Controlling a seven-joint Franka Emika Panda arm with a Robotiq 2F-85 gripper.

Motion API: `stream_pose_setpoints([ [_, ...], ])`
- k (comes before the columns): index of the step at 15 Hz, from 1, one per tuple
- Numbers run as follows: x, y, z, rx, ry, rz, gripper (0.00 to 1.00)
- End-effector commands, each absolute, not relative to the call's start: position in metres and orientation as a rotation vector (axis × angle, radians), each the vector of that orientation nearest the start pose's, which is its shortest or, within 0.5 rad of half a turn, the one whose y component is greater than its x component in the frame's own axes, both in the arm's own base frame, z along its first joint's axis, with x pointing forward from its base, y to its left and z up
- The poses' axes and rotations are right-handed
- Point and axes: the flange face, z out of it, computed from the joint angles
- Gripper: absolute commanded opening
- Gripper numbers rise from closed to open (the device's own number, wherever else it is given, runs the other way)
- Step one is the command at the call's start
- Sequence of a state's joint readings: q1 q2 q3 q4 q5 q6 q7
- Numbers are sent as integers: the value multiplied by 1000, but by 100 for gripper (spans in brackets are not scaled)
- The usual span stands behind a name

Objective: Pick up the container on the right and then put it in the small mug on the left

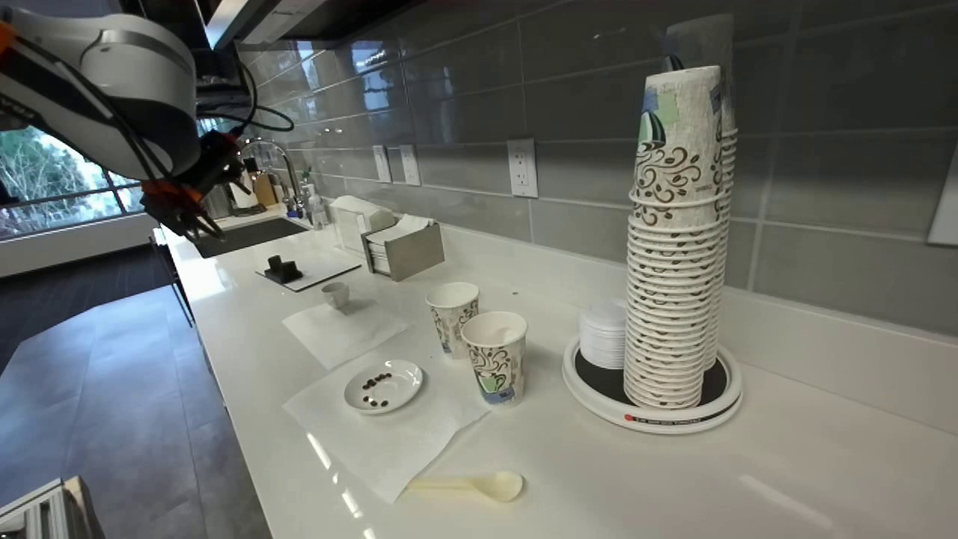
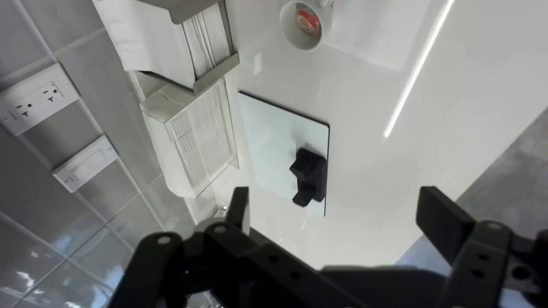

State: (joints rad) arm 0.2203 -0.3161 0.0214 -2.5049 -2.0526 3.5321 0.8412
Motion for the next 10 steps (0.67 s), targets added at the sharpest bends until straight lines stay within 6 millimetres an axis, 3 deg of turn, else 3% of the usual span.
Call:
stream_pose_setpoints([
  [1,292,118,460,2115,1974,1411,100],
  [4,269,44,464,2268,1743,1341,100],
  [5,295,73,458,2207,1870,1355,100],
  [7,282,41,461,2250,1768,1342,100],
  [10,274,41,463,2253,1749,1352,100],
])
